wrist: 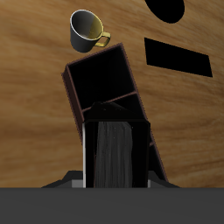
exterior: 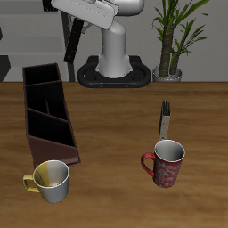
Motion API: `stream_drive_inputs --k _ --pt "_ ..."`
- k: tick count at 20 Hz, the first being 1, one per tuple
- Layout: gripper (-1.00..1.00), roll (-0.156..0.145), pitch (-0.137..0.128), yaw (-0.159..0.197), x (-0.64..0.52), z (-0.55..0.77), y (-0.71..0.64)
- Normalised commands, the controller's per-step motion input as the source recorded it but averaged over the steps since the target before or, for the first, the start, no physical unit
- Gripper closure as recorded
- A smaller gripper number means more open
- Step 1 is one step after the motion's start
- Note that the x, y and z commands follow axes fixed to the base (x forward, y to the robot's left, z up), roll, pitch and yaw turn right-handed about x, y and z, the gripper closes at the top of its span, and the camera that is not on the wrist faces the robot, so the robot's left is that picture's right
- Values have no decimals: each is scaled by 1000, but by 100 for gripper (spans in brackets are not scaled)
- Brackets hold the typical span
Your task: Place the black book into the right desk caddy's right compartment
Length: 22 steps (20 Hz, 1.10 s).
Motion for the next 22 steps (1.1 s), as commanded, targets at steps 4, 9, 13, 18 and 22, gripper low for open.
stream_drive_inputs --k 4,9,13,18,22 --pt "100 -42 -21 -8 -303 112 -183" --pt "100 -60 8 -1 -216 -73 -292" --pt "100 -1 6 4 -65 -27 -53" --pt "100 -65 14 -22 -306 -31 -312" --pt "100 -1 -4 -10 -210 30 -22"
